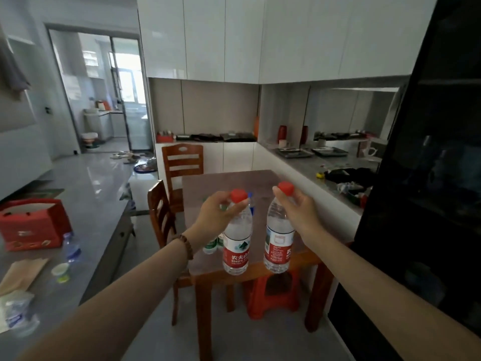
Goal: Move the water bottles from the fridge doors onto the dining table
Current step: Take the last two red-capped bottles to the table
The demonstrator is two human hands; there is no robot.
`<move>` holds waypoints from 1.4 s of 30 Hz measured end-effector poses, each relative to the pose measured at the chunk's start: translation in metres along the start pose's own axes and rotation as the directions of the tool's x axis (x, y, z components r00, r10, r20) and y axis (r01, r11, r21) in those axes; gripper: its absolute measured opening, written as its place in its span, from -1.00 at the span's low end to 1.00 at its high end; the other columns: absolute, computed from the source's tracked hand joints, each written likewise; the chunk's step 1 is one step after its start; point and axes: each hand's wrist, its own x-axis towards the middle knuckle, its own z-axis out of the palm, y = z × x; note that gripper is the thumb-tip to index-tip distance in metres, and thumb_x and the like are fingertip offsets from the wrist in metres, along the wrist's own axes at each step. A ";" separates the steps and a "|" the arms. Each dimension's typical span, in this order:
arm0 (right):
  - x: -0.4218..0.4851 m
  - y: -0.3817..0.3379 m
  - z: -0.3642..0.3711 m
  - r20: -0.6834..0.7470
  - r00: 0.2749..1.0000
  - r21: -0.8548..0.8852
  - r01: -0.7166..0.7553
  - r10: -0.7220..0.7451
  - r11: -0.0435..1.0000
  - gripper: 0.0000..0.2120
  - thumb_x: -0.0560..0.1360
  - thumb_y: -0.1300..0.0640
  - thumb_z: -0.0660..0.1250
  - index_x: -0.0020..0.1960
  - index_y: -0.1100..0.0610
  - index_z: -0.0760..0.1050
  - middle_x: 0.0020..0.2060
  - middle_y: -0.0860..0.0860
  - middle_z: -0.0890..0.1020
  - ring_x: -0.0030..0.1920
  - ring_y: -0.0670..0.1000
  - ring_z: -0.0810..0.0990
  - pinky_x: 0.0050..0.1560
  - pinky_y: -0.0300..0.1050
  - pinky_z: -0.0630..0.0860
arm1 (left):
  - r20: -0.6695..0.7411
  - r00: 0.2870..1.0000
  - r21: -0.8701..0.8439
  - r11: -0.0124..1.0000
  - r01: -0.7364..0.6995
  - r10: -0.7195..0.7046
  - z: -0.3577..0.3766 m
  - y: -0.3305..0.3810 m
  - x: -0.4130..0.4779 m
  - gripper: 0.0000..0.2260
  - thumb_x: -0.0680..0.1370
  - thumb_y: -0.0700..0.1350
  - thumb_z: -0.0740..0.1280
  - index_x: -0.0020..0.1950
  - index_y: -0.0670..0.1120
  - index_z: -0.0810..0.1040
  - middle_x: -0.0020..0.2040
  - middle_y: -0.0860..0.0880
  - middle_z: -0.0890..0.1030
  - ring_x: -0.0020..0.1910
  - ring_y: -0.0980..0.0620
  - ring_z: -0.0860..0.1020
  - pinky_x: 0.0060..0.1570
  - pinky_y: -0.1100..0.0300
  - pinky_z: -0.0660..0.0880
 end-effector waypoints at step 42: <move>0.301 0.318 0.092 0.314 0.893 -0.105 -0.304 0.321 0.947 -0.86 0.32 0.09 0.53 -0.19 -0.04 0.59 -0.23 -0.08 0.66 -0.13 -0.06 0.61 -0.16 -0.19 0.51 | 0.207 0.932 0.556 0.820 0.137 -0.296 0.107 -0.251 0.285 -0.67 0.42 -0.01 0.45 0.14 -0.08 0.58 0.08 -0.03 0.64 -0.01 0.04 0.58 -0.01 0.21 0.49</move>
